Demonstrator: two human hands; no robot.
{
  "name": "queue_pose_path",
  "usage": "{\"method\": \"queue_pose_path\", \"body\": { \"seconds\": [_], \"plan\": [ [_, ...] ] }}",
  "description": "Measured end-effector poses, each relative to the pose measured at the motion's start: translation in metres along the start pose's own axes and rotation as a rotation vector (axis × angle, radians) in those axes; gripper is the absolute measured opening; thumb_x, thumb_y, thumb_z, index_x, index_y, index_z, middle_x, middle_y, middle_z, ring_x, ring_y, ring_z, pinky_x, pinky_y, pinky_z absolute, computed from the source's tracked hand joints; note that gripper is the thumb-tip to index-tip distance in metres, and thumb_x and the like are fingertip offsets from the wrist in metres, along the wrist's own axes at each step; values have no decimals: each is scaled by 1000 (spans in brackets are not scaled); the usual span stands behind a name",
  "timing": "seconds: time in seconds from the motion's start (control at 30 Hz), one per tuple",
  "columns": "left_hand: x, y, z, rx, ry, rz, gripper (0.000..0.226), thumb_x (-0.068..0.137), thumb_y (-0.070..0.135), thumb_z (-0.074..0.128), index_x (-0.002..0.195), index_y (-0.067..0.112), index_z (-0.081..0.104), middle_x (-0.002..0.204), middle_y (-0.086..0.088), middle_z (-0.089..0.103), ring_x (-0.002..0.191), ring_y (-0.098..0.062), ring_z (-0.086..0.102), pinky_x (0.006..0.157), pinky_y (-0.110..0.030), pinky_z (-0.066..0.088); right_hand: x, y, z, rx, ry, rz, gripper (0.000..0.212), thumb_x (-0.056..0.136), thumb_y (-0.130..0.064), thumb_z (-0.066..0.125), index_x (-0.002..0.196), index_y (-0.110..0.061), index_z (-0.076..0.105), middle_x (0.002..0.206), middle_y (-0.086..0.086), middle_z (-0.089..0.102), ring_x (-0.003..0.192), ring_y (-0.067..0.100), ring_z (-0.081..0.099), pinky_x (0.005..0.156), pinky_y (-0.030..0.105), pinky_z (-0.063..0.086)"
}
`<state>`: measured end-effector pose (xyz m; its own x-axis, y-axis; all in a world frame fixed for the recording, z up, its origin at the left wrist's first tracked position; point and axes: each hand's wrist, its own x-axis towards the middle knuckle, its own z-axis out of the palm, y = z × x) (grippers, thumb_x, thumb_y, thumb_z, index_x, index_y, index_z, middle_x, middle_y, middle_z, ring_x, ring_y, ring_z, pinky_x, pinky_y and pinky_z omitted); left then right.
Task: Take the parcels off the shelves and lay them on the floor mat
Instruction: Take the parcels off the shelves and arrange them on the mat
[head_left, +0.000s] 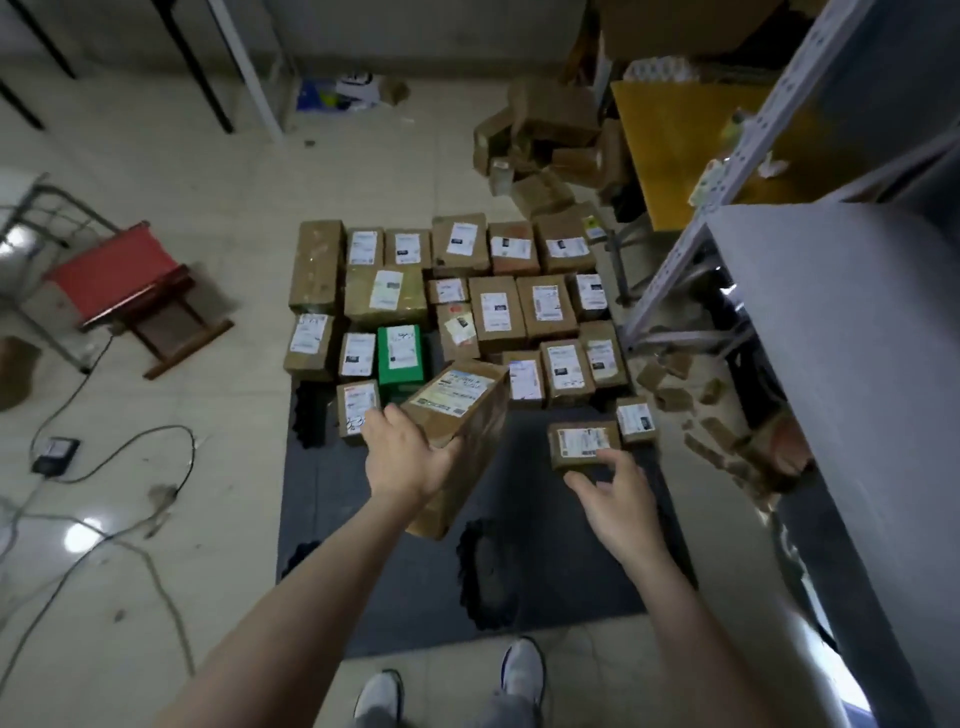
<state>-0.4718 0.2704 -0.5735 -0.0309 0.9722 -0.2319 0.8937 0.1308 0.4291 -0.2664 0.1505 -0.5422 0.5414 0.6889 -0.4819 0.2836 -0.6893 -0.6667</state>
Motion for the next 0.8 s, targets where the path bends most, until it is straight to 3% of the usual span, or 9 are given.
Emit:
{"method": "queue_pose_path", "body": {
  "seconds": [0.1, 0.3, 0.5, 0.63, 0.8],
  "plan": [
    [4, -18, 31, -52, 25, -156, 85, 72, 65, 68, 122, 1, 41, 124, -14, 36, 121, -33, 37, 87, -45, 47, 24, 18, 36, -25, -133, 3, 51, 91, -34, 69, 135, -18, 49, 135, 4, 49, 103, 11, 46, 86, 28, 37],
    [27, -53, 88, -133, 23, -335, 91, 70, 64, 71, 125, -2, 40, 124, -14, 36, 122, -34, 37, 91, -43, 45, 51, 57, 113, -60, -351, 48, 49, 93, -32, 66, 137, -16, 49, 136, 4, 51, 122, 17, 50, 89, 25, 37],
    [51, -86, 122, -222, 24, -498, 97, 68, 62, 71, 130, -3, 37, 130, -15, 34, 127, -34, 33, 96, -45, 42, 74, 89, 177, -111, -504, 94, 45, 96, -30, 64, 135, -14, 49, 133, 6, 53, 106, 15, 51, 83, 25, 41],
    [66, -122, 129, -290, 122, -556, 94, 66, 57, 74, 129, -4, 39, 129, -16, 36, 127, -35, 33, 95, -46, 42, 90, 98, 212, -180, -543, 65, 44, 95, -31, 65, 134, -14, 51, 133, 7, 54, 114, 20, 54, 88, 28, 44],
    [86, -178, 119, -357, 309, -533, 86, 61, 41, 87, 118, -7, 43, 124, -20, 39, 120, -40, 36, 97, -45, 36, 97, 81, 265, -182, -523, 16, 38, 92, -30, 67, 126, -16, 58, 123, 3, 61, 105, 15, 56, 85, 26, 42]
  ]
}}
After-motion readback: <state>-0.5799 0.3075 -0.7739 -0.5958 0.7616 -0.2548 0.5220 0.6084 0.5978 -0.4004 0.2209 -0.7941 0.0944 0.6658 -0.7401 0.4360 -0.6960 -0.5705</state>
